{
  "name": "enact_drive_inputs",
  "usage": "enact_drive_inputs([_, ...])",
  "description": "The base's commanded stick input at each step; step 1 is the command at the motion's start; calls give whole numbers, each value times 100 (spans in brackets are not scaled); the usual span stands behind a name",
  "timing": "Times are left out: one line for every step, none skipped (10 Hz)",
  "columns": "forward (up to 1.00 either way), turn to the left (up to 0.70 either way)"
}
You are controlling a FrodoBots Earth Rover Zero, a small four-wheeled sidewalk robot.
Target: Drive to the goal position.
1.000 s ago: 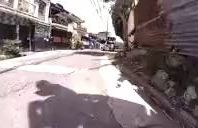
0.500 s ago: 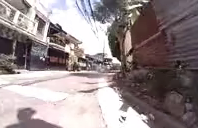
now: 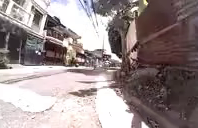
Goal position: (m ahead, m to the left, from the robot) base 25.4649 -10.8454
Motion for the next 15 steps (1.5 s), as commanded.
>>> enact_drive_inputs([100,0])
enact_drive_inputs([100,40])
enact_drive_inputs([100,23])
enact_drive_inputs([100,0])
enact_drive_inputs([100,0])
enact_drive_inputs([100,0])
enact_drive_inputs([100,0])
enact_drive_inputs([100,0])
enact_drive_inputs([100,0])
enact_drive_inputs([100,0])
enact_drive_inputs([100,0])
enact_drive_inputs([100,0])
enact_drive_inputs([100,0])
enact_drive_inputs([0,0])
enact_drive_inputs([0,0])
